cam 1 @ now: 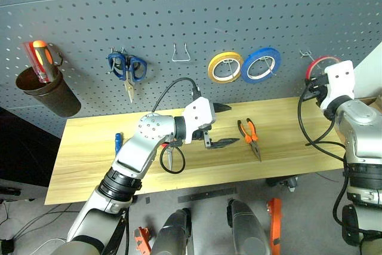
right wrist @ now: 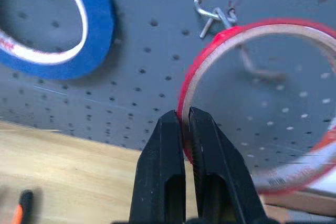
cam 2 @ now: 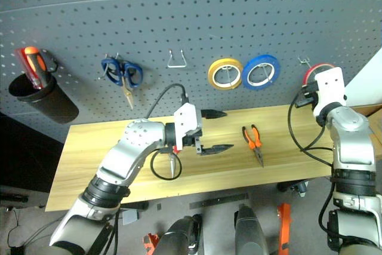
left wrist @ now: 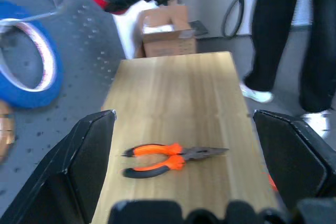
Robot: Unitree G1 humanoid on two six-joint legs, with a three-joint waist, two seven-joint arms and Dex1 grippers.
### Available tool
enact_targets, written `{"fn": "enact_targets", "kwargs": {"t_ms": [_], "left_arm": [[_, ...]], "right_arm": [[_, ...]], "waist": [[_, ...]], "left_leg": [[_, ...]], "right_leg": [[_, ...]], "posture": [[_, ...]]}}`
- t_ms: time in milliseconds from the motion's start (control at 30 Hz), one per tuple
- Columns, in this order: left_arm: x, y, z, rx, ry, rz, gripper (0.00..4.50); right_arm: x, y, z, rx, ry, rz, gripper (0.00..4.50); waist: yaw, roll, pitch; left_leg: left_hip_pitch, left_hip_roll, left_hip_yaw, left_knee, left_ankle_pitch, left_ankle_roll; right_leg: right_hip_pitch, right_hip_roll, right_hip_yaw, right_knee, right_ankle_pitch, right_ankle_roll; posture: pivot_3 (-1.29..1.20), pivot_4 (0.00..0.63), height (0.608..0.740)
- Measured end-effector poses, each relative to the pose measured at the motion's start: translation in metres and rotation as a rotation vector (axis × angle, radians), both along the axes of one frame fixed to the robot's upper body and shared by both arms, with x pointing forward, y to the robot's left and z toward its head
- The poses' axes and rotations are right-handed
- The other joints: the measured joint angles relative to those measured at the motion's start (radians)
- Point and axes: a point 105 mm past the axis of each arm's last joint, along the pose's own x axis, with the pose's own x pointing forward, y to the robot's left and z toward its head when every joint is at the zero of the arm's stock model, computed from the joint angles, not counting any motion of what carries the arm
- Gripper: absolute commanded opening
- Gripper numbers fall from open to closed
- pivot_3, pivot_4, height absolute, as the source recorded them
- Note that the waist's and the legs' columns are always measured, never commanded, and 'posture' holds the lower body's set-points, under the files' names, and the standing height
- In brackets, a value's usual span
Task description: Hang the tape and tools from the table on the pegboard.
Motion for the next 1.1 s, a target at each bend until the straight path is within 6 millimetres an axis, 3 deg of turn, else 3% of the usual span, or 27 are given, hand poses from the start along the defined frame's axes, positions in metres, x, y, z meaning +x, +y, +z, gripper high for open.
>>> {"fn": "enact_targets", "kwargs": {"t_ms": [100, 200, 333, 433, 500, 600, 700, 767, 900, 1100], "left_arm": [[0.008, 0.004, 0.006, -0.058, 0.019, 0.074, 4.50], [0.011, 0.008, 0.008, -0.106, 0.057, 0.119, 4.50], [0.011, 0.007, 0.009, -0.153, 0.107, 0.138, 4.50], [0.015, 0.013, 0.007, -0.184, 0.137, 0.179, 4.50], [0.019, 0.022, 0.003, -0.184, 0.148, 0.220, 4.50], [0.024, 0.041, -0.012, -0.110, 0.146, 0.265, 4.50], [0.030, 0.075, -0.035, 0.035, 0.127, 0.323, 4.50], [0.033, 0.091, -0.044, 0.107, 0.111, 0.341, 4.50], [0.036, 0.118, -0.056, 0.220, 0.099, 0.348, 4.50], [0.034, 0.122, -0.060, 0.254, 0.094, 0.316, 4.50]], "right_arm": [[0.006, 0.007, -0.002, 0.051, -0.007, 0.025, 0.02], [0.008, 0.010, -0.004, 0.067, -0.013, 0.031, 0.59], [0.005, 0.014, -0.012, 0.056, -0.007, 0.043, 2.03], [-0.008, 0.020, -0.025, 0.042, 0.018, 0.051, 2.85], [-0.019, 0.029, -0.041, 0.062, 0.070, 0.057, 3.53], [-0.047, 0.060, -0.085, 0.101, 0.224, 0.087, 4.48], [-0.071, 0.102, -0.123, 0.194, 0.382, 0.116, 4.48], [-0.072, 0.116, -0.127, 0.219, 0.409, 0.090, 4.48], [-0.057, 0.119, -0.126, 0.102, 0.413, -0.070, 4.48], [-0.031, 0.121, -0.136, 0.082, 0.460, -0.072, 4.48]], "waist": [[0.002, 0.000, 0.000], [0.003, 0.000, 0.000], [0.004, 0.000, 0.000], [0.006, 0.000, 0.000], [0.005, 0.000, 0.000], [0.003, 0.001, -0.001], [-0.002, 0.002, 0.000], [0.000, 0.002, 0.000], [0.000, 0.002, 0.000], [0.000, 0.002, 0.000]], "left_leg": [[0.000, 0.002, 0.000, 0.000, 0.000, 0.000], [0.000, 0.003, 0.000, 0.000, 0.000, -0.001], [0.000, 0.003, 0.000, 0.000, 0.000, -0.001], [0.000, 0.005, -0.001, 0.000, -0.001, -0.002], [0.000, 0.006, 0.000, 0.000, -0.001, -0.002], [0.000, 0.008, 0.001, 0.000, -0.001, -0.004], [-0.001, 0.009, 0.004, -0.001, -0.001, -0.003], [-0.001, 0.009, 0.007, 0.000, -0.001, -0.002], [0.000, 0.009, 0.010, 0.000, 0.003, -0.002], [0.000, 0.011, 0.017, -0.001, 0.003, -0.002]], "right_leg": [[0.000, 0.002, -0.001, 0.001, 0.000, 0.000], [0.000, 0.003, 0.000, 0.001, 0.000, -0.001], [0.000, 0.003, 0.000, 0.001, 0.001, -0.001], [-0.001, 0.005, -0.001, 0.001, 0.001, -0.001], [-0.002, 0.005, 0.000, 0.002, 0.001, -0.001], [-0.004, 0.007, 0.000, 0.003, 0.002, -0.003], [-0.010, 0.008, 0.003, 0.004, 0.005, -0.007], [-0.011, 0.009, 0.006, 0.004, 0.009, -0.007], [-0.012, 0.012, 0.012, 0.003, 0.013, -0.007], [-0.015, 0.012, 0.015, 0.004, 0.014, -0.005]], "posture": [[-0.20, 0.290, 0.740], [-0.20, 0.287, 0.740], [-0.20, 0.284, 0.740], [-0.21, 0.284, 0.740], [-0.21, 0.284, 0.740], [-0.22, 0.286, 0.740], [-0.23, 0.290, 0.740], [-0.22, 0.295, 0.740], [-0.21, 0.297, 0.740], [-0.19, 0.295, 0.740]]}}
